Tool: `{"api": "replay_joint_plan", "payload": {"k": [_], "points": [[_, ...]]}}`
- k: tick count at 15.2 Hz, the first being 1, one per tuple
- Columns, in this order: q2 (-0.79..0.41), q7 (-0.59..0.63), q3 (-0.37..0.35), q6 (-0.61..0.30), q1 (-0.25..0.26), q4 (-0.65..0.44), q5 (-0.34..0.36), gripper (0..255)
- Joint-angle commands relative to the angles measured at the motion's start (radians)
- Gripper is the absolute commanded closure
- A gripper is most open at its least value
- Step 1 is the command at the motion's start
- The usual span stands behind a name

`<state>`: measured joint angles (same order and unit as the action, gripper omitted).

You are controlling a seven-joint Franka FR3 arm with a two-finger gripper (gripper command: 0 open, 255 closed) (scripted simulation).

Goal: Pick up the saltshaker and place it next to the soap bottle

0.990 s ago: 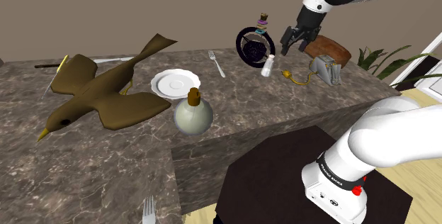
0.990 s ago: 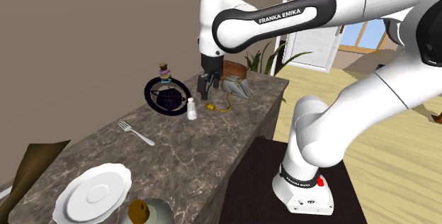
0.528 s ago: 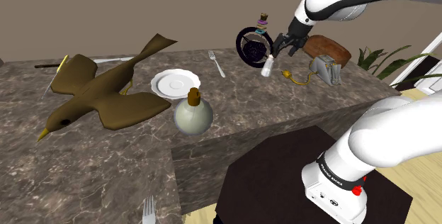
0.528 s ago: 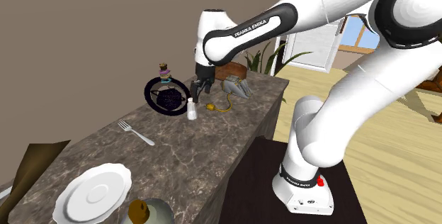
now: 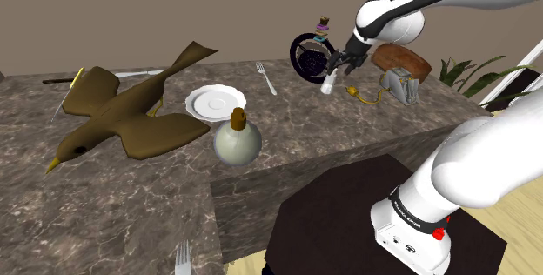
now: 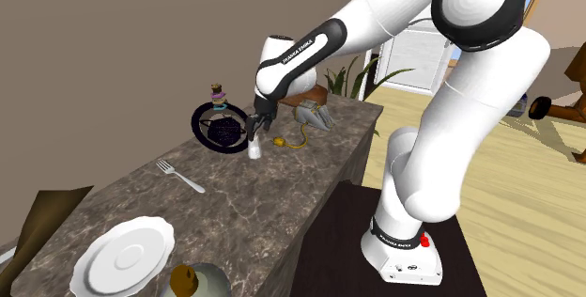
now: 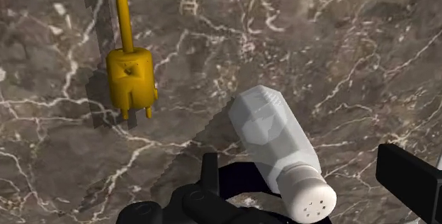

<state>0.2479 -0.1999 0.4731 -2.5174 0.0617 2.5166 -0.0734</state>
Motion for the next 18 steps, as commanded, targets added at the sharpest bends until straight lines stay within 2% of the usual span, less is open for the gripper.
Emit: {"api": "replay_joint_plan", "payload": {"k": [1, 5, 13, 14, 18], "points": [[-0.031, -0.016, 0.008, -0.033, 0.013, 0.002, -0.025, 0], [-0.082, -0.050, 0.020, -0.082, 0.033, 0.006, -0.072, 0], [-0.082, -0.050, 0.019, -0.081, 0.033, 0.006, -0.072, 0], [-0.082, -0.050, 0.019, -0.081, 0.033, 0.006, -0.072, 255], [-0.081, -0.050, 0.019, -0.081, 0.033, 0.006, -0.072, 255]]}}
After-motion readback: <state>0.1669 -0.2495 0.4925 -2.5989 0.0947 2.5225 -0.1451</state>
